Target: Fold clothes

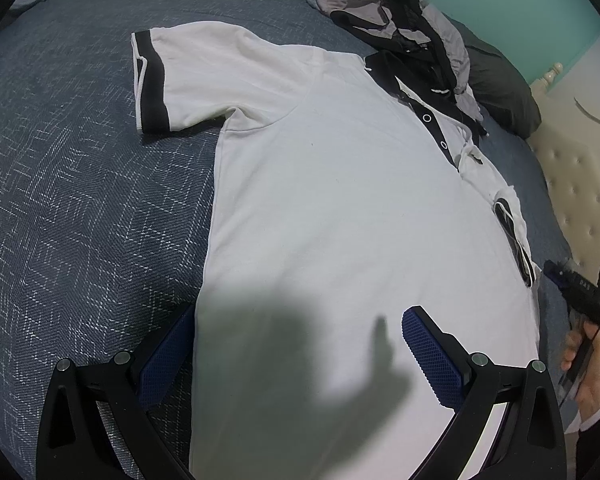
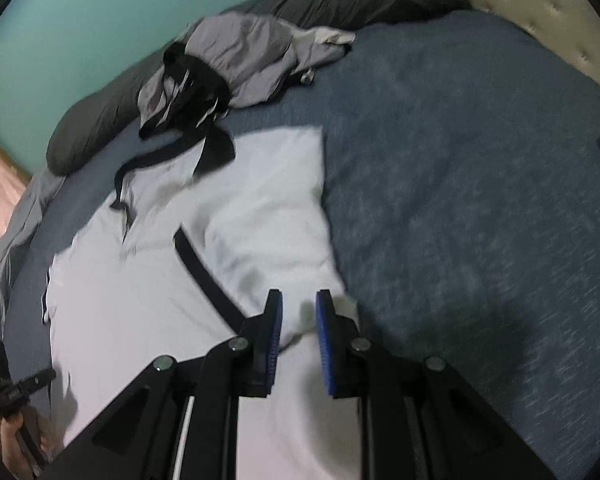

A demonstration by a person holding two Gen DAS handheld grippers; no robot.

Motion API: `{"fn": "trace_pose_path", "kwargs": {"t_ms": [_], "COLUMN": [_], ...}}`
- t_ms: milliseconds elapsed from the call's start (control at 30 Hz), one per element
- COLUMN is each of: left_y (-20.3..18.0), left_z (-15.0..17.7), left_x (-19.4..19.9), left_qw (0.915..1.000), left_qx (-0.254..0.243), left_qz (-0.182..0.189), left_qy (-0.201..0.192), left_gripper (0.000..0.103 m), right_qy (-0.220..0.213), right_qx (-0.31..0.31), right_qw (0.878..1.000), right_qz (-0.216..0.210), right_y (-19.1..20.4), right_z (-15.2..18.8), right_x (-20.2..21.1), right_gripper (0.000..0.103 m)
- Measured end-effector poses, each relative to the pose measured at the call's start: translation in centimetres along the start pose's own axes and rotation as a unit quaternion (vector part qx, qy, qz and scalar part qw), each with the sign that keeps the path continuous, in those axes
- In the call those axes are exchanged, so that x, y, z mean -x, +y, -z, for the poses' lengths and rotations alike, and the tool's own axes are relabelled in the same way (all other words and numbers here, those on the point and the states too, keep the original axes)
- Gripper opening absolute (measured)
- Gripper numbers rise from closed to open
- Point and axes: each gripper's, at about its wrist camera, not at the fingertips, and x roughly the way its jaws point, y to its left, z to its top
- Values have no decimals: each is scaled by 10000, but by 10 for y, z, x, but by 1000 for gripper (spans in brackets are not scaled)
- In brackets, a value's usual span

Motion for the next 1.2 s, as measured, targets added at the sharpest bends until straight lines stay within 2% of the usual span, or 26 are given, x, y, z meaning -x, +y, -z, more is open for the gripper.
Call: {"fn": "trace_pose_path", "kwargs": {"t_ms": [133,267,333,400,533,567,667,700,933,1067,1200], "left_y": [2,3,3,2,1,1,0,0,1,0,0], "left_z": [1,2,2,2,2,3,2,2,2,3,1], "left_x": [1,1,1,1,1,1,0,0,0,0,0], "left_qw": [10000,10000,10000,10000,10000,10000,10000,10000,10000,10000,10000], "left_qx": [20,9,11,17,2,1,-7,-7,6,10,44], "left_qz": [14,14,15,15,-5,-8,-20,-19,-10,-9,14], "left_qy": [-2,-6,-9,-11,-16,-18,-20,-22,-27,-31,-48], "left_gripper": [103,103,103,103,103,103,103,103,103,103,103], "right_qy": [-9,123,121,119,33,-5,-28,-14,135,285,244], "right_qx": [-77,-364,-512,-659,-704,-647,-481,-398,-132,61,-307], "right_qw": [9995,9984,9980,9974,9975,9979,9988,9992,9998,9992,9985], "right_qz": [311,418,346,271,-12,-1,38,56,12,288,372], "right_y": [-9,-18,-24,-29,-30,-28,-23,-21,-11,-7,-22], "right_z": [-9,-1,3,6,7,7,10,12,23,30,32], "right_x": [-5,-10,-10,-9,-9,-8,-5,-3,-6,-8,-3], "right_gripper": [17,17,22,32,33,32,7,5,1,1,1]}}
